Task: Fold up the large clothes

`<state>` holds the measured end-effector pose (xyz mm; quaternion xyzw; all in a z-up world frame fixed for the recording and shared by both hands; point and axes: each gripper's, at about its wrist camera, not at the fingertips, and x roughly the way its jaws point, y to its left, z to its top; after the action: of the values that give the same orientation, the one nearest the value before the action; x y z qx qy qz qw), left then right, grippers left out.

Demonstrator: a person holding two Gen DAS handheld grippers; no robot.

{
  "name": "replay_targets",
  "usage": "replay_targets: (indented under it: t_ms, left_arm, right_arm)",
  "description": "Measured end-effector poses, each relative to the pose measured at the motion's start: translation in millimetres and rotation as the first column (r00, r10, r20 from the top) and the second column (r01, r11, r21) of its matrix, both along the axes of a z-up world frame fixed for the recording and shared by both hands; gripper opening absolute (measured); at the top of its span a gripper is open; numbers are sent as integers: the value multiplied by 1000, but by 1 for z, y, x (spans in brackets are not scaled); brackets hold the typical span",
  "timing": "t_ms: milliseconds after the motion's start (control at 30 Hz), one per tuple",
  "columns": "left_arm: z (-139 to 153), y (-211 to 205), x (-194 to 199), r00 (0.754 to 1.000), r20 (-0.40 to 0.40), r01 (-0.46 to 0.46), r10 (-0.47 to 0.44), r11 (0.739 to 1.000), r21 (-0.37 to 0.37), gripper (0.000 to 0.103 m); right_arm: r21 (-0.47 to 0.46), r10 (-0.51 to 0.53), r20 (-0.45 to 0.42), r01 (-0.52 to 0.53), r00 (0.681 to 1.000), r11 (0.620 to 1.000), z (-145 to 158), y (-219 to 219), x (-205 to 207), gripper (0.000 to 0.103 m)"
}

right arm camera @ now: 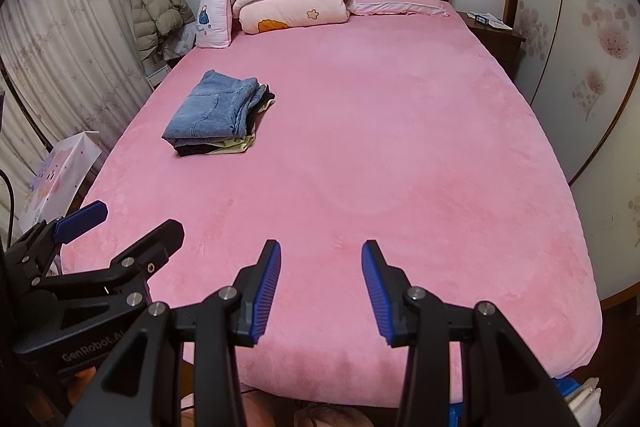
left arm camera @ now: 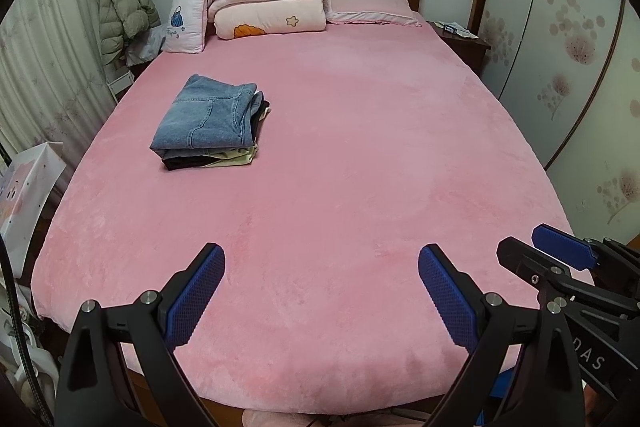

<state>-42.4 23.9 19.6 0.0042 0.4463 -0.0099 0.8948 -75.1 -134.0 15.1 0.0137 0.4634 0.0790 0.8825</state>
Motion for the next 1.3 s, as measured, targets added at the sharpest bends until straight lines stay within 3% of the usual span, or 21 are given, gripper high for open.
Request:
replay_targets:
  t_ms: [1300]
  left_arm:
    - [0,4,5,1000,-18,11,-11,1000,-20,97]
  right_arm:
    - [5,-10,-19,11,1000,1000,-2,-1,5,42]
